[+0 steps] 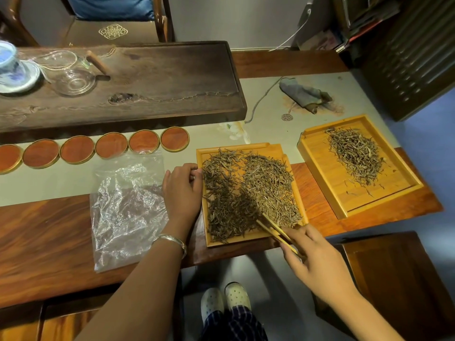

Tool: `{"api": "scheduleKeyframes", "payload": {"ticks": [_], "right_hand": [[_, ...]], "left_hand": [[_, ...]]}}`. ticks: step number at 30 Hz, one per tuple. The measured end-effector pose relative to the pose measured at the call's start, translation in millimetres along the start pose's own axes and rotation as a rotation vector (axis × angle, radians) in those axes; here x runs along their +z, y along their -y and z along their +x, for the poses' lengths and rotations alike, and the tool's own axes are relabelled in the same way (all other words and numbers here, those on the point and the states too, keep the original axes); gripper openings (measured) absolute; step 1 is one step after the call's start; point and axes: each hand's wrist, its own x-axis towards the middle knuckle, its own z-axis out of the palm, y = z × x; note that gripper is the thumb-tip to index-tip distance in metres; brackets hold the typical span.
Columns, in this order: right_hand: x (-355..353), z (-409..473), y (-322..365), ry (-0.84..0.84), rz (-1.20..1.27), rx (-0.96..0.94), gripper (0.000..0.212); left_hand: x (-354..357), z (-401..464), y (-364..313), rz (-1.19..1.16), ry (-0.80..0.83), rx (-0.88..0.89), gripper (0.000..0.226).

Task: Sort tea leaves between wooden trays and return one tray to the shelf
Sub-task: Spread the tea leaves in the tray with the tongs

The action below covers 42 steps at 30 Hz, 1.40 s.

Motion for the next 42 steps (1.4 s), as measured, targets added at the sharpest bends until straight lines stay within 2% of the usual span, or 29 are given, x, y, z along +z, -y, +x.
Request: {"api": "scheduleKeyframes", "payload": {"ticks": [5,9,12,16,20,27,33,42], "right_hand": [[-0.6,11.0,3.2,-0.068,0.022,-0.005,0.035],[8.4,27.3,13.3,-0.031,-0.040,-0.072,0.034],[10.5,19.4,10.1,-0.015,-0.013,-0.032,0.034],[-2.2,18.7,0.9,-0.113,0.063,0.027,0.034],[-15.2,63.7,-5.1,-0.225,-0.040,0.069,0.035],[-7.6,112.3,-5.9,-0.133,-0.149,0.084,0.036],[-5.8,114.5,-4.0,-0.180,-0.105,0.048,0.037],[-6.7,123.7,-7.0,-0.182,-0.108,0.106,0.037]], "left_hand": [[-0.3,-0.7,0.1,0.003,-0.002,-0.001,0.020],[0.7,-0.2,1.9,0.003,0.005,-0.006,0.020],[2.0,0.4,3.2,-0.005,-0.008,0.006,0.022],[2.4,0.3,4.7,0.000,-0.018,0.014,0.021],[1.9,0.9,3.3,-0.010,-0.010,0.002,0.021],[2.7,1.5,4.4,-0.018,-0.010,0.002,0.022],[3.1,1.9,5.0,-0.004,-0.008,-0.001,0.026],[4.5,1.0,6.7,0.005,-0.005,-0.003,0.026]]}}
